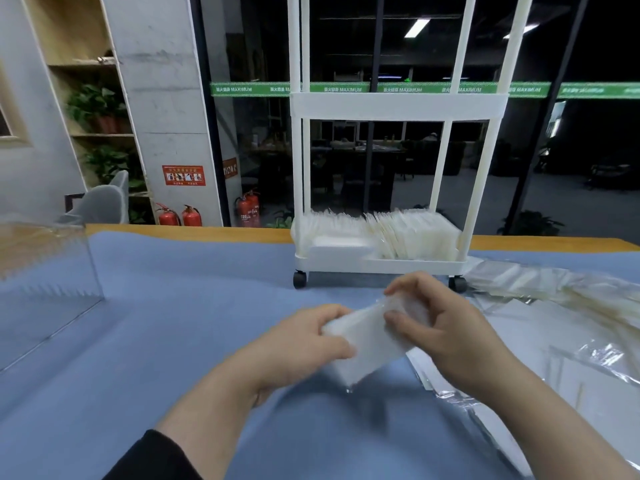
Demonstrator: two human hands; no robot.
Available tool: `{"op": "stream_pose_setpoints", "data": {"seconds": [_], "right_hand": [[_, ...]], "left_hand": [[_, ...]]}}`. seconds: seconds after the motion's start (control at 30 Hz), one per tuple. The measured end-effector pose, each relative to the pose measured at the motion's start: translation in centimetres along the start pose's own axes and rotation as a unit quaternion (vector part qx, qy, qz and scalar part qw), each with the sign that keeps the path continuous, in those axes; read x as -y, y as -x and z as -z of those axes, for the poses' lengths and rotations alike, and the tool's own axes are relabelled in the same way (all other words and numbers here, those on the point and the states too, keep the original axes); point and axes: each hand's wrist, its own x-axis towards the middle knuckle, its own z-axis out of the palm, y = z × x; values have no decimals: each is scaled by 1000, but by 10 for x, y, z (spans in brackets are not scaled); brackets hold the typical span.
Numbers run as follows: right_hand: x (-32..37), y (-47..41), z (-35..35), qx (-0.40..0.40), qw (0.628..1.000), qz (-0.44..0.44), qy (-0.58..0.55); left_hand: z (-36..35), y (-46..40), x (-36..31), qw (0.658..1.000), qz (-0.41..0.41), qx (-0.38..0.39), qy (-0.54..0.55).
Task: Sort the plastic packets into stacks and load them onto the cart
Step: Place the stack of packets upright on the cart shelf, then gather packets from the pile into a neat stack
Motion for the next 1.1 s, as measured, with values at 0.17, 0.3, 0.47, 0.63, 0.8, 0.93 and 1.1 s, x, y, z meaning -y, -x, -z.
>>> {"op": "stream_pose_setpoints", "data": {"seconds": [0.17,0.3,0.47,0.63,0.8,0.93,1.1], "right_hand": [[-13,1,0,116,987,-63,95],[-15,2,-6,125,981,-90,115],[-14,4,-17,131,985,-45,104],[-16,1,-16,104,984,-37,142],[-12,3,-15,143,973,-27,180],[-4,4,-16,144,965,-21,220],[9,-17,2,84,961,-20,263]], "left_hand": [[0,-4,6,986,-63,-134,-71],[-19,-6,6,990,-64,-119,-39],[-28,-15,6,965,-32,-253,57],[-27,-20,12,950,10,-295,106],[-32,-20,13,972,-31,-233,18],[-31,-19,16,973,-40,-228,15],[-3,-22,9,942,-86,-319,53]]}}
